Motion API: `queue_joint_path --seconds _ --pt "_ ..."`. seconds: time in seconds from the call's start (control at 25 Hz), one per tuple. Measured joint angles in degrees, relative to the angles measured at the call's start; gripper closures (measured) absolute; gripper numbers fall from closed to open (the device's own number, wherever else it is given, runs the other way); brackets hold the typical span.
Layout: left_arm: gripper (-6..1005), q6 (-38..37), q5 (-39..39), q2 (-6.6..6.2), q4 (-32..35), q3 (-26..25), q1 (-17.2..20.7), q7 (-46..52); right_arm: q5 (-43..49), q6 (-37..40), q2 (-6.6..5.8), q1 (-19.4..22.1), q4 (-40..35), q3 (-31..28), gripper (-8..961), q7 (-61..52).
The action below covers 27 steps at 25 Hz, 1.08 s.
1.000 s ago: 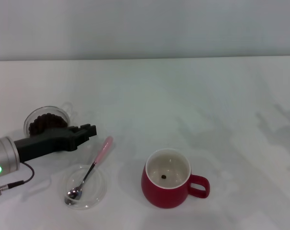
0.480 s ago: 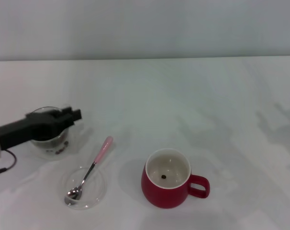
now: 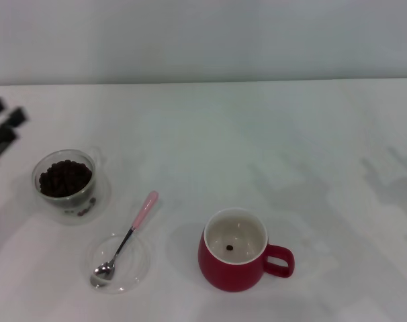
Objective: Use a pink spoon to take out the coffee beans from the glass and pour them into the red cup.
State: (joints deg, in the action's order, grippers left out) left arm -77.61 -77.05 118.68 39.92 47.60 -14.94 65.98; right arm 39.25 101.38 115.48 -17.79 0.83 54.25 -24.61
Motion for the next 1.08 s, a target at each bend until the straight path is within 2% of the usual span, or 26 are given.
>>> queue_joint_path --seconds 0.12,0.24,0.44,0.64,0.84,1.08 --pt "555 -0.71 6.46 0.2 -0.5 -1.25 3.69 -7.96 0.19 0.14 0.0 0.18 0.11 0.23 287 0.04" --pt "555 -0.72 13.35 0.27 -3.92 -2.3 6.69 -16.47 0.28 0.2 0.0 0.33 0.36 0.21 287 0.06" --pt "555 -0.75 21.24 0.27 -10.02 -6.69 9.03 -25.7 0.3 0.51 0.0 0.44 0.41 0.11 287 0.09" --pt "555 -0.74 24.77 0.3 -16.16 -12.02 8.7 -33.59 0.36 0.77 0.0 0.47 0.4 0.42 287 0.51" --pt "555 -0.7 29.64 0.42 -20.68 -12.73 7.64 -39.34 0.48 0.77 0.08 0.2 0.28 0.6 287 2.31" --pt "555 -1.3 36.31 0.46 -26.5 -12.77 4.14 -47.35 0.48 0.74 0.18 -0.1 0.2 0.58 287 3.6"
